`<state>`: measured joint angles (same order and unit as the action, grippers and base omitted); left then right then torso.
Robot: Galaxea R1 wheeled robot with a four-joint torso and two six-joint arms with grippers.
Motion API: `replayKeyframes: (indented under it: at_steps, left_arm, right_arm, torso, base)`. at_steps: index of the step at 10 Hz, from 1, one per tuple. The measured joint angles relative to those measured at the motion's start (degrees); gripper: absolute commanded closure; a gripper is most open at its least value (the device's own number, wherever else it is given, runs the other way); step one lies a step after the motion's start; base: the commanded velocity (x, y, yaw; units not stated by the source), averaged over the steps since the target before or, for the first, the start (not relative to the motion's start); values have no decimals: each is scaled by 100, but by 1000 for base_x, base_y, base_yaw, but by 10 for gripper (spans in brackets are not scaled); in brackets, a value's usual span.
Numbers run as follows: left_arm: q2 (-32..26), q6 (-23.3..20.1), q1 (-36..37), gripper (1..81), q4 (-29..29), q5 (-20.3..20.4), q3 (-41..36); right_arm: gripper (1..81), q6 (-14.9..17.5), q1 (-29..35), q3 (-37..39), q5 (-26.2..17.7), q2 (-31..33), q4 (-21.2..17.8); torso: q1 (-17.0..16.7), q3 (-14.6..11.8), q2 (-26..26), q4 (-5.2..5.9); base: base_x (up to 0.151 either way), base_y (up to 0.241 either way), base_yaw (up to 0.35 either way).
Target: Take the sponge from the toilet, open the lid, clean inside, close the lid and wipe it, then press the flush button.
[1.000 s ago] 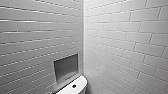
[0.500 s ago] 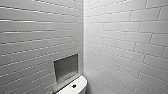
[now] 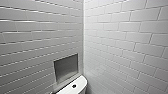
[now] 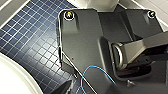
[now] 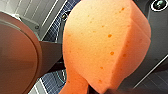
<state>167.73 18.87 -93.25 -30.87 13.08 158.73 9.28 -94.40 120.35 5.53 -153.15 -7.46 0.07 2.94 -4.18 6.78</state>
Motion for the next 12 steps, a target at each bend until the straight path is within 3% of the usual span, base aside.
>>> replayKeyframes:
  at_steps: [3, 8, 12]
  left_arm:
    - [-329, -980, 129, 10, 846, -446, -1143]
    - [-1595, -1901, 617, 10, 2031, -859, -3900]
    - [-2080, -2308, 1128, 10, 2662, -1129, -4531]
  right_arm:
    - [811, -2, 0, 0, 0, -2, 0]
    - [811, -2, 46, 22, 0, -16, 0]
    - [811, -2, 77, 30, 0, -22, 0]
  torso:
    - [0, 0, 0, 0]
    - [0, 0, 0, 0]
    - [0, 2, 0, 0]
  base:
    - [0, 0, 0]
    - [0, 0, 0]
    - [0, 0, 0]
